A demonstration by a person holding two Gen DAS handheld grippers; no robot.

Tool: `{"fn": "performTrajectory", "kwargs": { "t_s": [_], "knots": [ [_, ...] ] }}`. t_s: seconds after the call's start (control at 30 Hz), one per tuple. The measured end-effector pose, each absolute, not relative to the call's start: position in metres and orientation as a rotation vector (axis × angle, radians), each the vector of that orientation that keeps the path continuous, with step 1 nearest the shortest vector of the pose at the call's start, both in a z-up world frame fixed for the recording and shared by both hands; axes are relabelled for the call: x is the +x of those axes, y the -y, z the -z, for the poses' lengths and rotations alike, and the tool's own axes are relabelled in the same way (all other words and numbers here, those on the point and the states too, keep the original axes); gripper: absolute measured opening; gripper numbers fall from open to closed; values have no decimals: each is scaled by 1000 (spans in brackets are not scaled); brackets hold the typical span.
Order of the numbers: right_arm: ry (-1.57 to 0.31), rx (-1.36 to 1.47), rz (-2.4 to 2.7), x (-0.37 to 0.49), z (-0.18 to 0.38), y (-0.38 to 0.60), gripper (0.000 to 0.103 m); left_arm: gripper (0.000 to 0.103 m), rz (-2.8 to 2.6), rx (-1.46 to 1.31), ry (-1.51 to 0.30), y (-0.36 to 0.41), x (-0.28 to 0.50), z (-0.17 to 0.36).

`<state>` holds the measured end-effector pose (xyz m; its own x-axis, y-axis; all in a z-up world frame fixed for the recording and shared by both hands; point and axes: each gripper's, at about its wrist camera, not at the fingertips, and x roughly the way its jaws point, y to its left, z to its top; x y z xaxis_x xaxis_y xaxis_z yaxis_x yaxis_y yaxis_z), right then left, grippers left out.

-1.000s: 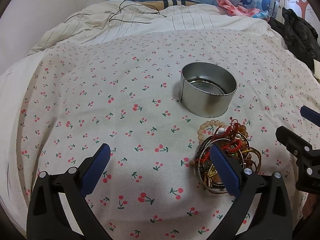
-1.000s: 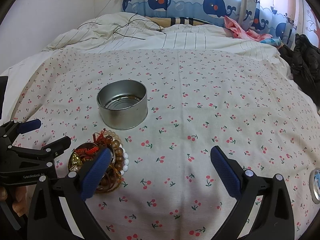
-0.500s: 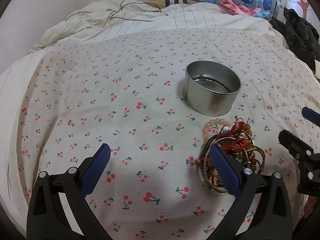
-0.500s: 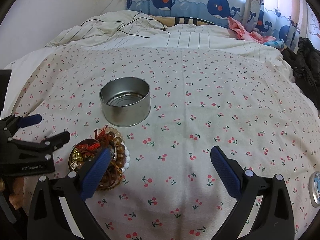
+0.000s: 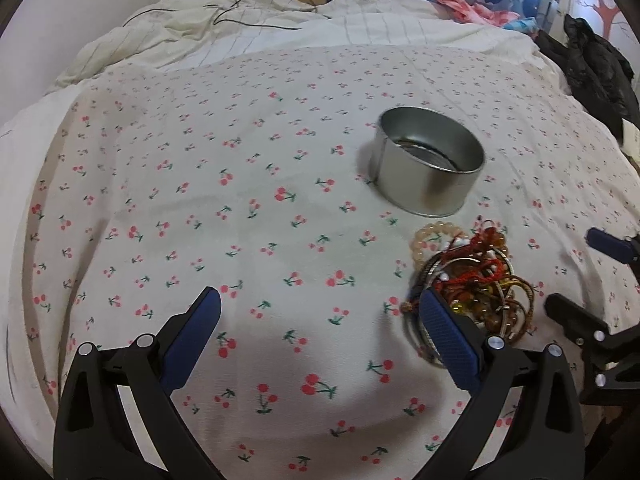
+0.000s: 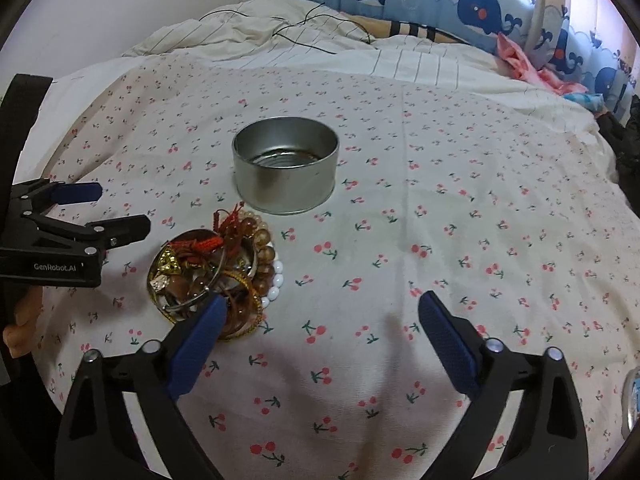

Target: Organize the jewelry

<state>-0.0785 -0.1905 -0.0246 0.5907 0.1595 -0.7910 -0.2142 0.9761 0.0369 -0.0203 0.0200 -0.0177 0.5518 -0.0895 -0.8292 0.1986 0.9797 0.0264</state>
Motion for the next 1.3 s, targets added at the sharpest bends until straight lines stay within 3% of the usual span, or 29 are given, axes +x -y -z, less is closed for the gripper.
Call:
{"fn": "performTrajectory", "kwargs": {
  "t_s": [0.03,0.2,0.3,0.5,0.57,0.7,0.77,1.07,1.3],
  "knots": [
    [-915,-56,-234,-78,25,190,84,96,190,116,-975,-18,-21,17],
    [-923,-57,-255,-75,29,185,73,96,322,99,-981,-5,-27,17],
    [-950,-37,-288,-72,33,184,57,96,364,112,-970,3,-29,17],
    [-974,-20,-321,-68,44,181,49,96,374,91,-977,3,-23,18],
    [-979,-6,-342,-67,45,180,42,96,373,74,-981,1,-20,17],
    [-990,14,-385,-65,48,178,15,96,363,39,-983,-7,-14,15],
    [-986,-5,-396,-66,46,174,8,95,350,35,-983,-10,-11,15],
    [-912,34,-391,-78,23,199,5,95,355,-39,-1005,-21,-1,15],
    [-988,71,-266,-69,35,236,5,96,384,-27,-1004,-10,-3,16]
  ]
}}
